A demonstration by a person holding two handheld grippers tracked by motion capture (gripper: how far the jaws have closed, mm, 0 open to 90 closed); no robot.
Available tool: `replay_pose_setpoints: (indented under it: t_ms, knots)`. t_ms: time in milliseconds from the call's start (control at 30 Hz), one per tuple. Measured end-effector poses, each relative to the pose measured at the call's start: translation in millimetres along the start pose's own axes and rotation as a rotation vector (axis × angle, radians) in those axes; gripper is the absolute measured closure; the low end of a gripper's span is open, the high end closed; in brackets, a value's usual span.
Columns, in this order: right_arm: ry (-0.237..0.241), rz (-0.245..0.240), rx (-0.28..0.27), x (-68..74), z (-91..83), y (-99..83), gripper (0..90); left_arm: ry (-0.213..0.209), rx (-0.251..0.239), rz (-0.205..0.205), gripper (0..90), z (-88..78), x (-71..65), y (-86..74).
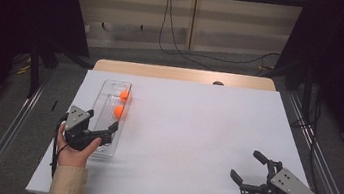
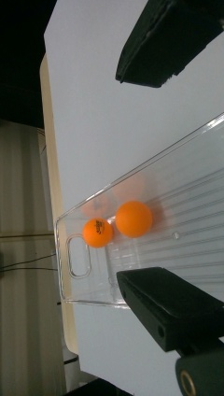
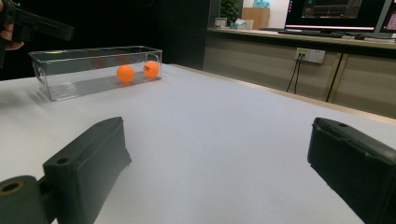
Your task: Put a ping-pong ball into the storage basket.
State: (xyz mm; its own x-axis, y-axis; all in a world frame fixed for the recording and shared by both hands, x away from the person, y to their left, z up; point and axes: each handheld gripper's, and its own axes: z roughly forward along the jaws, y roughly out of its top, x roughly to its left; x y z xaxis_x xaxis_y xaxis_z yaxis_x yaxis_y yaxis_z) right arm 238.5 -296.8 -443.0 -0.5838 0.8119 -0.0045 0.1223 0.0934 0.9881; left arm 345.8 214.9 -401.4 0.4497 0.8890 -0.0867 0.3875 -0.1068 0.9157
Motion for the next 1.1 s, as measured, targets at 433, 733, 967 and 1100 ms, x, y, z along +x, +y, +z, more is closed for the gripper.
replay_pose_setpoints:
  t_ms: [433, 733, 967, 1100]
  knots:
    - [0.001, -0.002, 0.002, 0.1, 0.1, 0.0, 4.1, 0.004, -0.026, -0.015, 5.0, -8.2, 4.9, -8.0]
    - [0.001, -0.002, 0.002, 0.2, 0.2, -0.1, 4.1, -0.005, -0.022, -0.006, 5.1, -10.8, 5.0, -14.1]
    - [0.000, -0.002, 0.003, 0.2, 0.1, -0.1, 4.1, -0.024, -0.023, -0.001, 4.9, -13.4, 3.9, -19.4]
    - [0.000, -0.001, 0.003, 0.1, 0.2, -0.1, 4.1, -0.030, -0.032, 0.008, 4.8, -15.4, 3.9, -20.7]
